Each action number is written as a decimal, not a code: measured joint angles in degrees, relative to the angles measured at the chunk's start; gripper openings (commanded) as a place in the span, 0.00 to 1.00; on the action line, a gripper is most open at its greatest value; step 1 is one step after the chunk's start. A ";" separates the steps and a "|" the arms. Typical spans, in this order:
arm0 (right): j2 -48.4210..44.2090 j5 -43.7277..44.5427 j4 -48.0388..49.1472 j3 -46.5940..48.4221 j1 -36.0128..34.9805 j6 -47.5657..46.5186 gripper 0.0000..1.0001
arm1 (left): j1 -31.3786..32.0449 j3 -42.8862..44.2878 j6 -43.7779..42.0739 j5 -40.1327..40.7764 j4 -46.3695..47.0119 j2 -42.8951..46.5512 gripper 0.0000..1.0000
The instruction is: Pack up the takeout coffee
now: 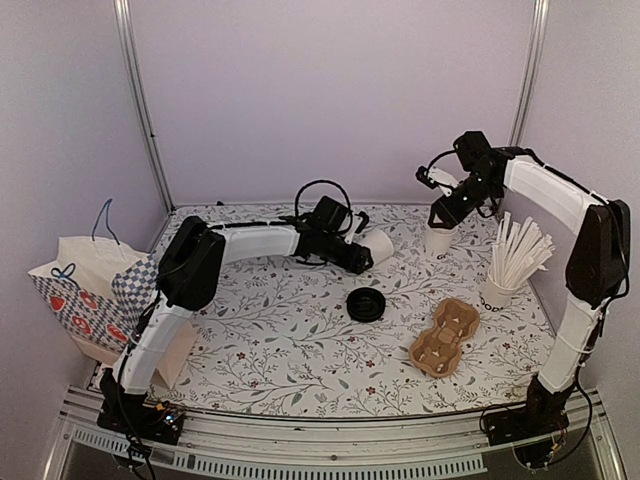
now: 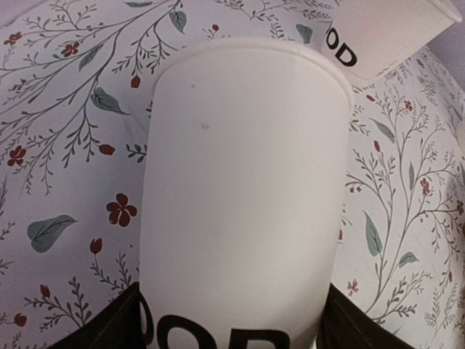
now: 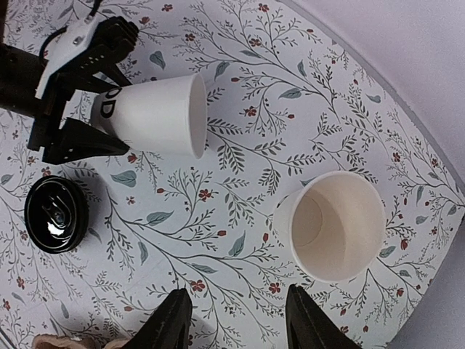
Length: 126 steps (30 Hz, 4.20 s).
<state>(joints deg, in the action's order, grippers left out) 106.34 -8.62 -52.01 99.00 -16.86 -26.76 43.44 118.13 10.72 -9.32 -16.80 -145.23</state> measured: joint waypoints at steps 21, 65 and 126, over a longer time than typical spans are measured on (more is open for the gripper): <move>-15.74 -25.29 0.83 -6.12 -0.02 -2.73 0.54 | 0.90 -36.57 0.96 -7.21 26.82 37.05 0.73; -16.57 -23.63 -7.17 -4.37 -18.47 -16.92 0.00 | 2.14 -58.71 -3.10 -4.63 28.04 61.09 1.00; -36.35 -25.99 25.14 -46.27 -10.34 -10.23 0.47 | -8.22 -53.79 -6.54 -3.34 10.67 59.47 0.99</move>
<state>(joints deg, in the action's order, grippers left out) 70.00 -34.61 -26.87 52.73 -27.20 -36.99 35.22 64.34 4.19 -12.67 -6.13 -85.76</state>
